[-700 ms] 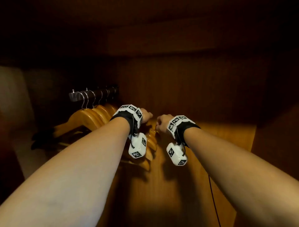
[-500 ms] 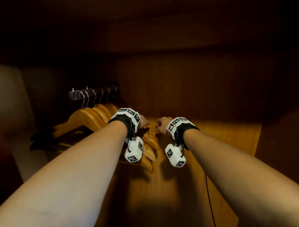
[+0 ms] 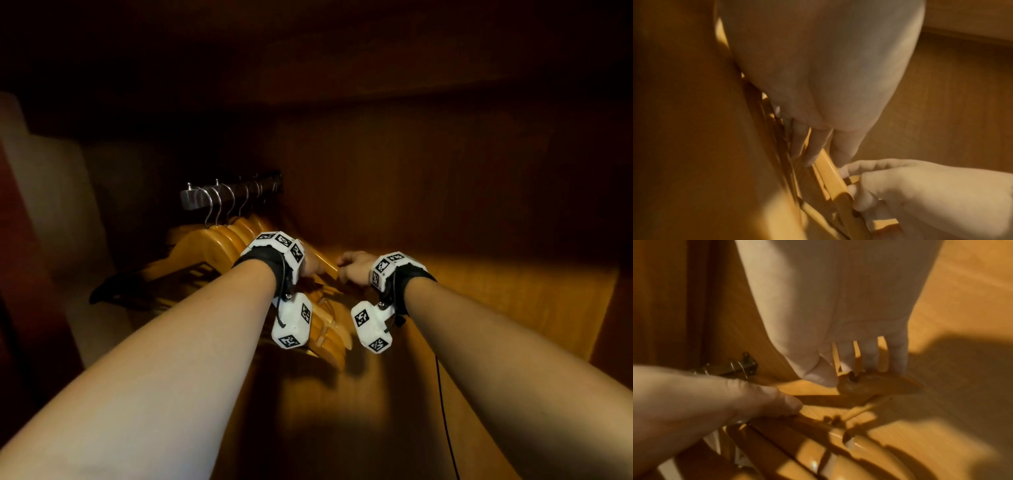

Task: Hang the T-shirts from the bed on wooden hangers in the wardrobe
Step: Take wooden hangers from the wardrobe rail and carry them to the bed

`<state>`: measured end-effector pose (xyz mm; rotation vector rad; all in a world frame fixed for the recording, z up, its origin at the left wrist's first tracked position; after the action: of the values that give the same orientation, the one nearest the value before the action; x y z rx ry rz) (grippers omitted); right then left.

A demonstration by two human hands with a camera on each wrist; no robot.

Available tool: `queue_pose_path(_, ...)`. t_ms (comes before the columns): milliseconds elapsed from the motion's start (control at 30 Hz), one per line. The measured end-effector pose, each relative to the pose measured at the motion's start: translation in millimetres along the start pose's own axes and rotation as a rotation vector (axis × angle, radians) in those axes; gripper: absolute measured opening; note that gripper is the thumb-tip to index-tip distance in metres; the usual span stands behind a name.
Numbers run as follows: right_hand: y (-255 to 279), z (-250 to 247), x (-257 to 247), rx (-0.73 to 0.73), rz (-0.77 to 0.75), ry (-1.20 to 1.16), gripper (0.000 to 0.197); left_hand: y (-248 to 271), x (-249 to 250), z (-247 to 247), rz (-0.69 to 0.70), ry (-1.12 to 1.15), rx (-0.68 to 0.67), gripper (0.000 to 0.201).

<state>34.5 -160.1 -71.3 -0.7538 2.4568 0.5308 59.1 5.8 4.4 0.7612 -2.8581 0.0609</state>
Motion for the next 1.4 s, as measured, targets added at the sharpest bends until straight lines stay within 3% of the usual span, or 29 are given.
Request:
queue_pose_path(67,-4.1,3.2,-0.2,-0.009,0.014,-0.013,0.045,-19.0,-12.7,14.6,-0.036,-0.031,-0.068,0.053)
queue_pose_path(234,-4.7,5.1,-1.6,-0.01,0.033,-0.018,0.048,-57.0,-33.0,30.9,-0.049,-0.012,-0.086,0.058)
queue_pose_path(401,-3.4,4.1,-12.6,-0.011,-0.013,-0.074,0.02,-68.1,-37.5,29.3,-0.03,-0.064,-0.078,0.06)
queue_pose_path(601,-5.7,-3.3,-18.4,0.106,-0.013,-0.017,0.027,-79.7,-46.0,29.6,-0.037,-0.071,-0.073,0.059)
queue_pose_path(734,0.7,-23.1,-16.4,0.236,-0.014,0.031,0.05,-76.5,-42.2,27.0,-0.05,-0.103,-0.049,0.066)
queue_pose_path(1001,15.5,-37.2,-18.8,0.34,-0.037,0.155,0.04,-64.8,-33.4,18.9,-0.035,-0.14,-0.035,0.057)
queue_pose_path(1168,24.1,-42.7,-22.2,0.43,-0.023,0.236,0.045,-62.4,-27.9,16.2,-0.012,-0.141,-0.025,0.054)
queue_pose_path(1402,41.4,-51.6,-25.4,0.564,0.0,0.324,0.04,-68.7,-30.2,17.7,0.01,0.012,0.012,0.043)
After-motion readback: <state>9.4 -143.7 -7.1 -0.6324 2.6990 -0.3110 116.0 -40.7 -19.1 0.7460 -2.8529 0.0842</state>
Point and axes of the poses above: each hand's wrist, its own y-axis away from the middle knuckle, its own z-axis out of the palm, x = y × z, the point moved 9 cm from there along -y, towards the middle knuckle, and after that the axes turned 14 degrees about z, right-handed, at the moved point
